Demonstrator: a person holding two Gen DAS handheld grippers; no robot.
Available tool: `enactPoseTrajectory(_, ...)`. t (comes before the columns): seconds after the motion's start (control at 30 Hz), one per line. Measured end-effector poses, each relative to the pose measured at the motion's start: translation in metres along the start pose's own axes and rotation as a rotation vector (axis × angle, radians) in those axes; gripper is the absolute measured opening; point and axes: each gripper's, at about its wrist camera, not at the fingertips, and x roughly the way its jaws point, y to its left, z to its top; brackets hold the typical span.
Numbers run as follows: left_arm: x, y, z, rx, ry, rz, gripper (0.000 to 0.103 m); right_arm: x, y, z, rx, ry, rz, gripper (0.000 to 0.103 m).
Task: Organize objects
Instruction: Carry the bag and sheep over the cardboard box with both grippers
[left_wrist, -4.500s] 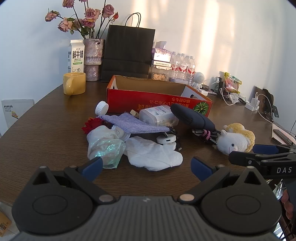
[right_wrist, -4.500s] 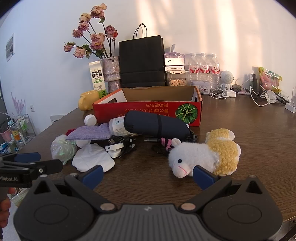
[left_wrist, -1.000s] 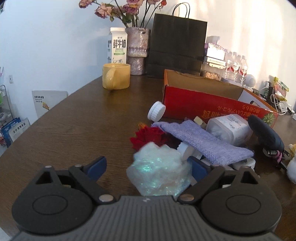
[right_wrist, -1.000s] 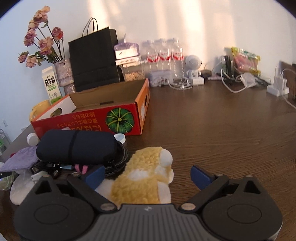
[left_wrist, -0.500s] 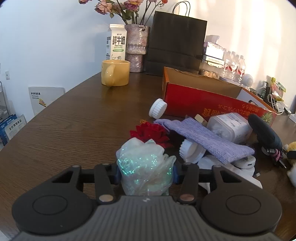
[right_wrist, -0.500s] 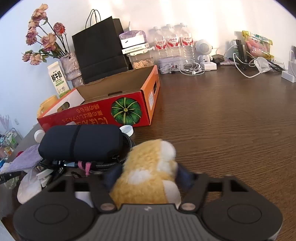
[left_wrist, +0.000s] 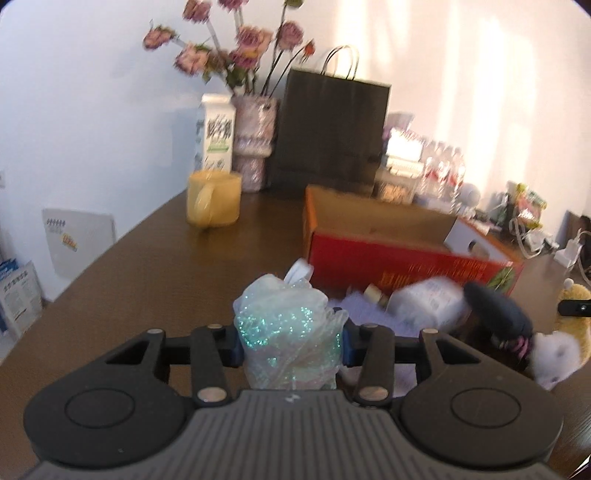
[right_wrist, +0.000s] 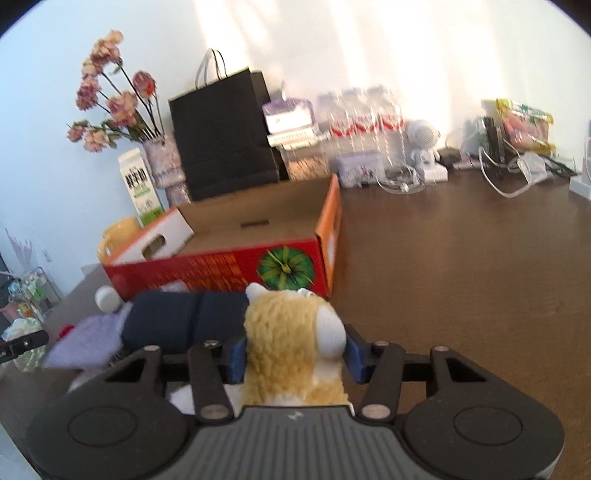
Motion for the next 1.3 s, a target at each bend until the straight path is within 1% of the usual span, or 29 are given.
enactPoseTrajectory(0.13, 0.001, -0.010, 0.026, 0.027, -0.059, -0.047, 0.045, 0.001, 0.015, 0.015, -0.021, -0.036, 0.039, 0.050)
enactPoseTrajectory(0.3, 0.010, -0.027, 0.061, 0.061, -0.123, -0.106, 0.045, 0.004, 0.033, 0.045, -0.041, -0.102, 0.086, 0.050)
enactPoseTrajectory(0.4, 0.023, -0.040, 0.081, 0.084, -0.141, -0.130, 0.046, 0.010, 0.041, 0.068, -0.048, -0.143, 0.106, 0.050)
enactPoseTrajectory(0.47, 0.034, -0.048, 0.090, 0.091, -0.139, -0.147, 0.046, 0.018, 0.045, 0.084, -0.045, -0.163, 0.115, 0.050)
enactPoseTrajectory(0.57, 0.056, -0.058, 0.105, 0.099, -0.122, -0.165, 0.046, 0.036, 0.051, 0.108, -0.034, -0.172, 0.126, 0.050)
enactPoseTrajectory(0.67, 0.081, -0.065, 0.115, 0.101, -0.085, -0.171, 0.046, 0.059, 0.054, 0.126, -0.027, -0.166, 0.125, 0.050)
enactPoseTrajectory(0.73, 0.097, -0.069, 0.119, 0.103, -0.059, -0.167, 0.046, 0.075, 0.054, 0.134, -0.017, -0.158, 0.117, 0.050)
enactPoseTrajectory(0.83, 0.122, -0.075, 0.123, 0.115, -0.028, -0.157, 0.046, 0.104, 0.049, 0.142, 0.031, -0.134, 0.120, 0.050)
enactPoseTrajectory(0.93, 0.145, -0.078, 0.123, 0.111, 0.005, -0.148, 0.046, 0.133, 0.043, 0.141, 0.069, -0.105, 0.101, 0.050)
enactPoseTrajectory(1.07, 0.168, -0.079, 0.115, 0.116, 0.053, -0.140, 0.046, 0.164, 0.031, 0.131, 0.109, -0.060, 0.089, 0.050)
enactPoseTrajectory(1.17, 0.179, -0.079, 0.109, 0.123, 0.079, -0.138, 0.046, 0.177, 0.023, 0.121, 0.130, -0.035, 0.086, 0.050)
enactPoseTrajectory(1.3, 0.193, -0.081, 0.103, 0.136, 0.108, -0.137, 0.047, 0.184, 0.018, 0.116, 0.129, -0.028, 0.065, 0.050)
